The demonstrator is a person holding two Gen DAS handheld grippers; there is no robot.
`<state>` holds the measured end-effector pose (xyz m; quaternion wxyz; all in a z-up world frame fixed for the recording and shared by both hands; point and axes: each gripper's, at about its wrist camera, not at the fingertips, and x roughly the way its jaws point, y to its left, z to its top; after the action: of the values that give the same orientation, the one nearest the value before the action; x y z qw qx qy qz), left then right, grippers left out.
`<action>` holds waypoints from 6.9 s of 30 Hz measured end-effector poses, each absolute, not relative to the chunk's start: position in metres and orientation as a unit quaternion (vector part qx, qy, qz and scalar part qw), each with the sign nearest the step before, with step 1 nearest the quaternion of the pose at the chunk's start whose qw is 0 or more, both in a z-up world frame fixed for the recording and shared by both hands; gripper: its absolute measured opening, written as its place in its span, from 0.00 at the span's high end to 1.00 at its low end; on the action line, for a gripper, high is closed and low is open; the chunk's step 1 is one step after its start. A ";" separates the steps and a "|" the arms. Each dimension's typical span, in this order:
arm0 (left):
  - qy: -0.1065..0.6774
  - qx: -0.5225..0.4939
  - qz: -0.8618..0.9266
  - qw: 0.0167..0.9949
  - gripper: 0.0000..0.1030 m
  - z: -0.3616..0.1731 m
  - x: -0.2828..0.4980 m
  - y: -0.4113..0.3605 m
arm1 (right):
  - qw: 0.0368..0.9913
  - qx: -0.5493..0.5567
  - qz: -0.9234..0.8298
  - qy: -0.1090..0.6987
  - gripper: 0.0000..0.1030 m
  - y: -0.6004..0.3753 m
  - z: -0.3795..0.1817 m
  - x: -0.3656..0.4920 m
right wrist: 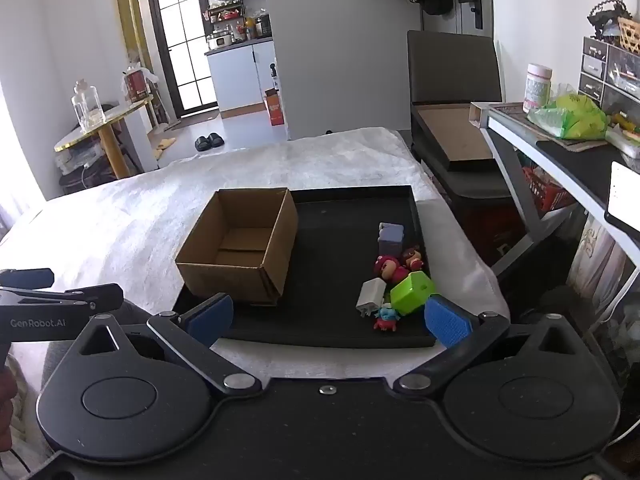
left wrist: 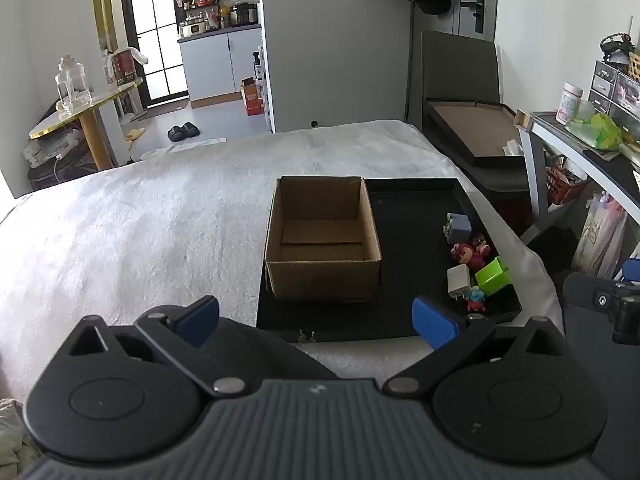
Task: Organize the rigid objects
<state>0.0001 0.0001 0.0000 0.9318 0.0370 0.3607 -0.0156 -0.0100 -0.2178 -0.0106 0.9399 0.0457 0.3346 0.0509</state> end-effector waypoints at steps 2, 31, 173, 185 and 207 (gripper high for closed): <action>0.366 0.034 -0.018 0.930 0.01 0.000 0.000 0.000 | 0.940 0.030 0.044 0.337 0.00 -0.217 -0.010 -0.011; 0.352 0.045 -0.015 0.935 0.01 0.008 -0.004 -0.001 | 0.944 0.036 0.048 0.324 0.00 -0.216 -0.004 -0.012; 0.449 0.151 -0.020 0.881 0.34 -0.110 0.191 -0.113 | 0.881 0.165 -0.052 0.439 0.32 -0.312 -0.154 0.148; 0.442 0.172 -0.045 0.879 0.35 -0.125 0.204 -0.139 | 0.882 0.177 -0.065 0.431 0.32 -0.319 -0.179 0.165; 0.478 0.179 -0.011 0.860 0.71 -0.153 0.212 -0.131 | 0.890 0.181 -0.045 0.416 0.47 -0.319 -0.191 0.164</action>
<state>0.2117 -0.1308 -0.1530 0.8596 0.1790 0.4785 -0.0107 0.1641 -0.3189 -0.1911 0.8901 0.1811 0.4159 -0.0447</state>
